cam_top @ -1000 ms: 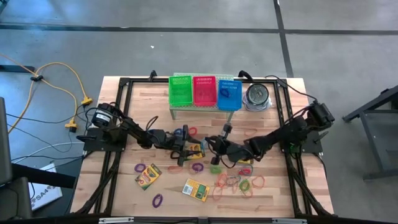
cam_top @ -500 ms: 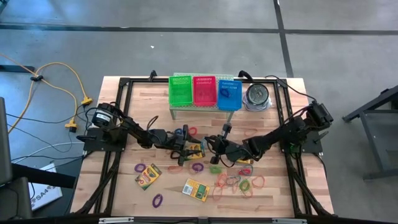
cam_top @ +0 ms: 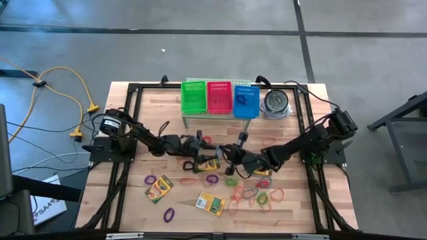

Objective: Pick & Place Office Desk Supplies
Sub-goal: Put the blue rubber band into the green bin on the shelf

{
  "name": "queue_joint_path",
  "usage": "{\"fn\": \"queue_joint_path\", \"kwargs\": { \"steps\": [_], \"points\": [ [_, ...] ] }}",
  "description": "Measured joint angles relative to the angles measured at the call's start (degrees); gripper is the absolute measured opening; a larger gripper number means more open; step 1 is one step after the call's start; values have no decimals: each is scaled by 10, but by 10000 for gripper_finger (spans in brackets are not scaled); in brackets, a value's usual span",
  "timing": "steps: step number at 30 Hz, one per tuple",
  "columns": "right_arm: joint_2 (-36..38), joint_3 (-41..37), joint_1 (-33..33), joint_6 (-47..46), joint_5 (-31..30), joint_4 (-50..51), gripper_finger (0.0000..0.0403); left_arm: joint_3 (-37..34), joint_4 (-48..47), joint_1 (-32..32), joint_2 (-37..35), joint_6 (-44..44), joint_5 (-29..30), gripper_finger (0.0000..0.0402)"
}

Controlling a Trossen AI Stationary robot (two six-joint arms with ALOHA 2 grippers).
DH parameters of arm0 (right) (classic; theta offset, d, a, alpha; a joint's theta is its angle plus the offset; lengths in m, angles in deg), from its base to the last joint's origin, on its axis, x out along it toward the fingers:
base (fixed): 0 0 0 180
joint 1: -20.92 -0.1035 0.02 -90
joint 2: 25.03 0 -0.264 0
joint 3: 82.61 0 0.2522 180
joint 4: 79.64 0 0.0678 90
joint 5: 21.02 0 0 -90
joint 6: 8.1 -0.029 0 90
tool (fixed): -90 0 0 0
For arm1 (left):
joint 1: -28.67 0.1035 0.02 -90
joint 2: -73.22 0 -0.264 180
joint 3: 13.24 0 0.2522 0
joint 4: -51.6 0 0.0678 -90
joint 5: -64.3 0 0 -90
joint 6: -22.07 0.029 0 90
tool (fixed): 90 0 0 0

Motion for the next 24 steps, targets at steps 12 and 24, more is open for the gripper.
{"fn": "queue_joint_path", "kwargs": {
  "steps": [12,24],
  "points": [
    [0,0,4,0,0,1,2,6,1,0,0,0,-4,177],
    [0,0,4,0,5,4,2,6,-6,0,0,-15,-3,19]
  ]
}}
